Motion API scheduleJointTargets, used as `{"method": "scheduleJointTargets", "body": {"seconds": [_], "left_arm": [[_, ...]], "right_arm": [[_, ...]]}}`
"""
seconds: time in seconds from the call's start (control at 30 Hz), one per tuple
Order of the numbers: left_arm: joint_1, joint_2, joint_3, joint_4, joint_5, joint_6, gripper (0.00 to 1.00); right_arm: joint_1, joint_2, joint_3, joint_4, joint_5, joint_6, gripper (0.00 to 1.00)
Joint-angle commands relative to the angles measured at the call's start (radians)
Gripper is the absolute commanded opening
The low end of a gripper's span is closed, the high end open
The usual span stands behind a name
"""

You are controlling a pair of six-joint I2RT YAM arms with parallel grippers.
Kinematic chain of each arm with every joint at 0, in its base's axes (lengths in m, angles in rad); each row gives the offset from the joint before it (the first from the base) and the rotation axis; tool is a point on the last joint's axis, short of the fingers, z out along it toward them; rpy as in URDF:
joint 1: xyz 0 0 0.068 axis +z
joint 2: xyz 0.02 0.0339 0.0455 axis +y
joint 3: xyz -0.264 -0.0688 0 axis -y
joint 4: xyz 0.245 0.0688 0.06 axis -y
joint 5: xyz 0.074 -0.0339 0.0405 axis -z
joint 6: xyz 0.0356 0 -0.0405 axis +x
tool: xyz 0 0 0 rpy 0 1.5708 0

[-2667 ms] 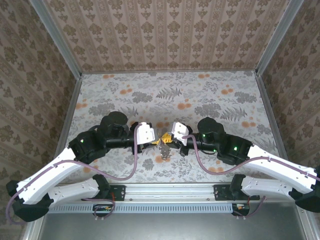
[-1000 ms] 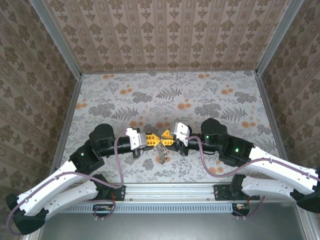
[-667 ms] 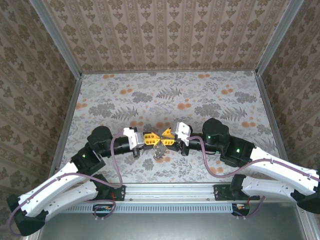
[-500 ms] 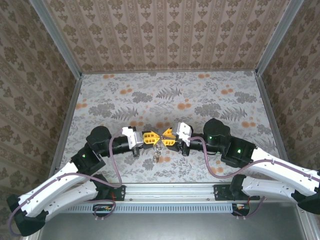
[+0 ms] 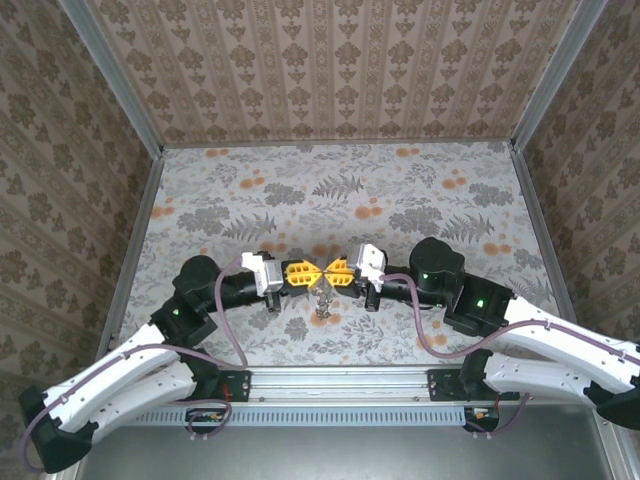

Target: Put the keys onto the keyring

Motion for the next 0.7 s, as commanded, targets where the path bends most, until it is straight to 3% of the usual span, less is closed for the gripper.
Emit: {"method": "scheduleJointTargets", "body": {"seconds": [0.0, 0.17, 0.37, 0.47, 0.67], "left_arm": [[0.003, 0.007, 0.036, 0.046, 0.051, -0.040, 0.00], [-0.028, 0.007, 0.208, -0.352, -0.022, 0.093, 0.00], [-0.164, 0.140, 0.487, -0.839, -0.311, 0.258, 0.16], [-0.207, 0.216, 0.580, -0.959, -0.400, 0.289, 0.18], [-0.211, 0.256, 0.614, -1.003, -0.431, 0.310, 0.20]], "right_arm": [[0.000, -0.031, -0.020, 0.029, 0.039, 0.003, 0.08], [0.000, -0.039, 0.001, -0.015, 0.066, -0.015, 0.02], [0.002, -0.001, 0.041, -0.076, 0.113, -0.031, 0.00], [0.001, 0.021, 0.057, -0.097, 0.123, -0.037, 0.00], [0.006, 0.041, 0.069, -0.116, 0.127, -0.044, 0.00]]}}
